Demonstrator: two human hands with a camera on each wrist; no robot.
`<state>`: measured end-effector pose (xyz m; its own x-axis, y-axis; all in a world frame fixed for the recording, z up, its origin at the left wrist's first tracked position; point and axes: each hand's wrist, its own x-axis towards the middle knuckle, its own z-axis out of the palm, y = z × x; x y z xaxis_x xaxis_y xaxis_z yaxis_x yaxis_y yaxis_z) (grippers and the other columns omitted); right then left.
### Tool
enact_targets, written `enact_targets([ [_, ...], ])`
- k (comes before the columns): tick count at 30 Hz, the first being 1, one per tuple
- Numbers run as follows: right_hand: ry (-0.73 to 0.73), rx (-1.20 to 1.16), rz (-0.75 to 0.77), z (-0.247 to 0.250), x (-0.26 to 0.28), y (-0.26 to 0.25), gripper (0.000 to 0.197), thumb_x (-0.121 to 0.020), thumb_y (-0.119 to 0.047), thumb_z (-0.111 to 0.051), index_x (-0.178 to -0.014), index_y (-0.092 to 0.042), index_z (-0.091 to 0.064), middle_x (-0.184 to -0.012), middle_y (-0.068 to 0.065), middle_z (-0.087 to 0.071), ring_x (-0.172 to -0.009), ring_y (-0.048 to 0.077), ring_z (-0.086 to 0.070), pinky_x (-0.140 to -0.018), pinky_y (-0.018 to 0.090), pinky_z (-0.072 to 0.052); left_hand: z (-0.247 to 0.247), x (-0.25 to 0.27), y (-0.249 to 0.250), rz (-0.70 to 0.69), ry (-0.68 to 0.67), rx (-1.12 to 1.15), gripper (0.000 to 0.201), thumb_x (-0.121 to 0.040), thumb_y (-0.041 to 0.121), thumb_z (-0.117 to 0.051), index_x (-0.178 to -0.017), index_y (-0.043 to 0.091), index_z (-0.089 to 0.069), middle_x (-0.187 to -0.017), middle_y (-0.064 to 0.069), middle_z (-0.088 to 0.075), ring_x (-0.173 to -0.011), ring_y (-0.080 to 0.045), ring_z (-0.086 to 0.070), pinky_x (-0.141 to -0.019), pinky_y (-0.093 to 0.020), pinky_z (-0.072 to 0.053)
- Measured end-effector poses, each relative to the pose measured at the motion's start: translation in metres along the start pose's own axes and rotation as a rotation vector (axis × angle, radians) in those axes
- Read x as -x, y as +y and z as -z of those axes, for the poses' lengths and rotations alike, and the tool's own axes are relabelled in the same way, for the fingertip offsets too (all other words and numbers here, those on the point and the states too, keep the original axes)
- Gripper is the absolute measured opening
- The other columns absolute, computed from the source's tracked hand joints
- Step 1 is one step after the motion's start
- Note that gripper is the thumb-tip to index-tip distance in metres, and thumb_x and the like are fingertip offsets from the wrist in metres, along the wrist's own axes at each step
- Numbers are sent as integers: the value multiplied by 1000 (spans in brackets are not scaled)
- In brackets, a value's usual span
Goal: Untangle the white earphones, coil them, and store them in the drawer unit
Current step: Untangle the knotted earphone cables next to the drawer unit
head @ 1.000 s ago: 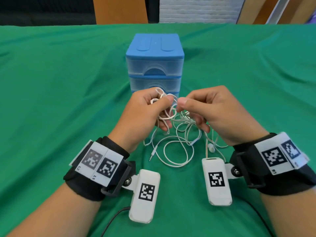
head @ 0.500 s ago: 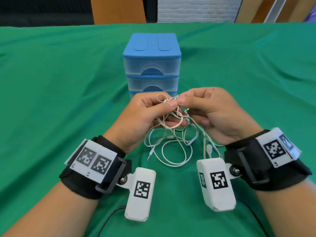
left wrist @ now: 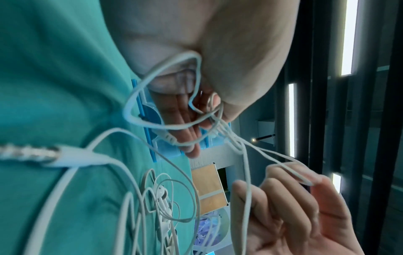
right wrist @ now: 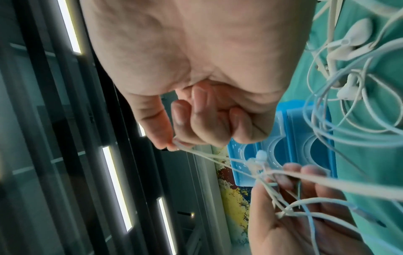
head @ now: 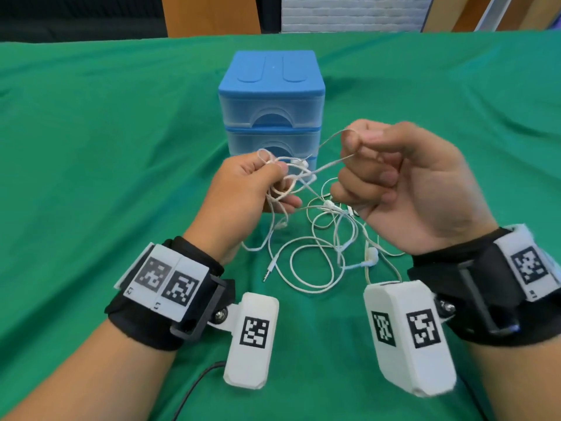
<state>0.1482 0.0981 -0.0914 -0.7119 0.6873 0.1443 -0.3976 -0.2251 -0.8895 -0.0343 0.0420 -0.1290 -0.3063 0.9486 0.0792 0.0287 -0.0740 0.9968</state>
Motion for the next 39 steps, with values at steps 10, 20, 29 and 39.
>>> enact_targets([
  [10,-129,-70,75,7,2,0,25,-80,-22,-66,-72,-13,-44,-74,1,-35,-64,16,-18,-63,36,-11,0,-2,-3,65,24,-129,24,-93,4,-56,-69,2,-55,-65,-9,-60,-57,-31,-71,-47,-28,-53],
  [20,-29,310,-69,10,-3,6,13,-86,-8,-54,-88,-4,-67,-45,-11,-30,-49,12,-8,-48,27,-7,-6,7,9,17,4,-73,35,-92,6,-60,-58,11,-65,-55,-6,-57,-50,-24,-63,-65,-60,-57],
  [29,-155,148,6,4,0,8,15,-79,-2,-46,-70,-11,-55,-58,2,-28,-57,19,-11,-55,38,-4,0,0,0,107,24,-184,30,-90,7,-58,-61,5,-55,-70,-15,-64,-50,-27,-66,-57,-35,-52],
  [39,-336,356,50,6,0,17,46,-77,30,-27,-49,-4,-42,-60,4,-39,-60,17,-34,-60,21,-31,3,-2,-1,155,85,-179,15,-89,10,-54,-75,7,-58,-60,2,-58,-41,-22,-49,-45,-25,-40],
])
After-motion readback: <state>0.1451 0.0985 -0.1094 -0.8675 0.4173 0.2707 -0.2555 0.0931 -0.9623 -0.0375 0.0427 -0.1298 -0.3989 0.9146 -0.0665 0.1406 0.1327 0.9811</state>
